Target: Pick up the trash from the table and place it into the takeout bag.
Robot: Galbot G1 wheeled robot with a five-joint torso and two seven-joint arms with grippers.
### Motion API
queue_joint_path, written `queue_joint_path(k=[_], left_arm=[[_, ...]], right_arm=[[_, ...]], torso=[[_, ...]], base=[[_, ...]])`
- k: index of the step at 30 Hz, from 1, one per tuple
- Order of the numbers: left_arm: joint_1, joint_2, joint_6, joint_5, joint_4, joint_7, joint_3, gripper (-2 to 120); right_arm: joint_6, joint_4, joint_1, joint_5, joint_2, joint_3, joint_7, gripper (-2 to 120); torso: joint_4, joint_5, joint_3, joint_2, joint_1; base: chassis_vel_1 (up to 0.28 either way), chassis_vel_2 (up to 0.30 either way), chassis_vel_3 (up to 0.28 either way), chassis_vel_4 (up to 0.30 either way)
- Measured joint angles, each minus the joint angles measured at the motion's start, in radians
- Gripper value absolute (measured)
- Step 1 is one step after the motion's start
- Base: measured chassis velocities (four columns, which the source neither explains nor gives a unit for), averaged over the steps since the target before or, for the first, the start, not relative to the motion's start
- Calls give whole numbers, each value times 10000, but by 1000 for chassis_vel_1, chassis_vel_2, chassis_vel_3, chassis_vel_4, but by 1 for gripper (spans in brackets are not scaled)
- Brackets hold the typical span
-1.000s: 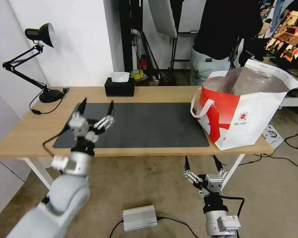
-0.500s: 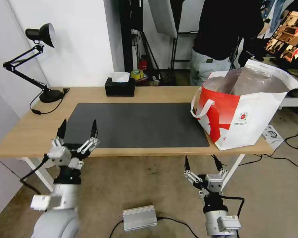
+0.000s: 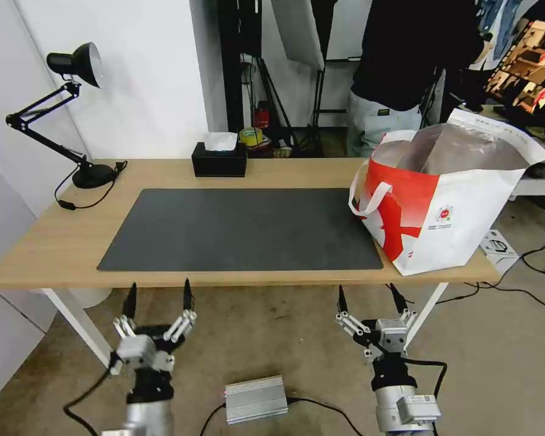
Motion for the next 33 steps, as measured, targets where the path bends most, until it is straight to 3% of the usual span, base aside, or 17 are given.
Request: queue_joint_path(k=[10, 22, 33], left_arm=[[434, -447, -326, 418, 755, -165, 161, 100], [351, -243, -607, 640, 923, -131, 69, 100], [219, -128, -603, 830, 700, -115, 40, 100]], right_arm=[[0, 0, 0, 0, 0, 0, -1, 100], [0, 0, 0, 0, 0, 0, 0, 100], [0, 0, 0, 0, 0, 0, 0, 100]], torso=[[-2, 6, 0, -1, 1], [4, -13, 0, -2, 1], [1, -5, 0, -1, 1]], base=[[0, 0, 0, 0], [0, 0, 0, 0], [0, 0, 0, 0]])
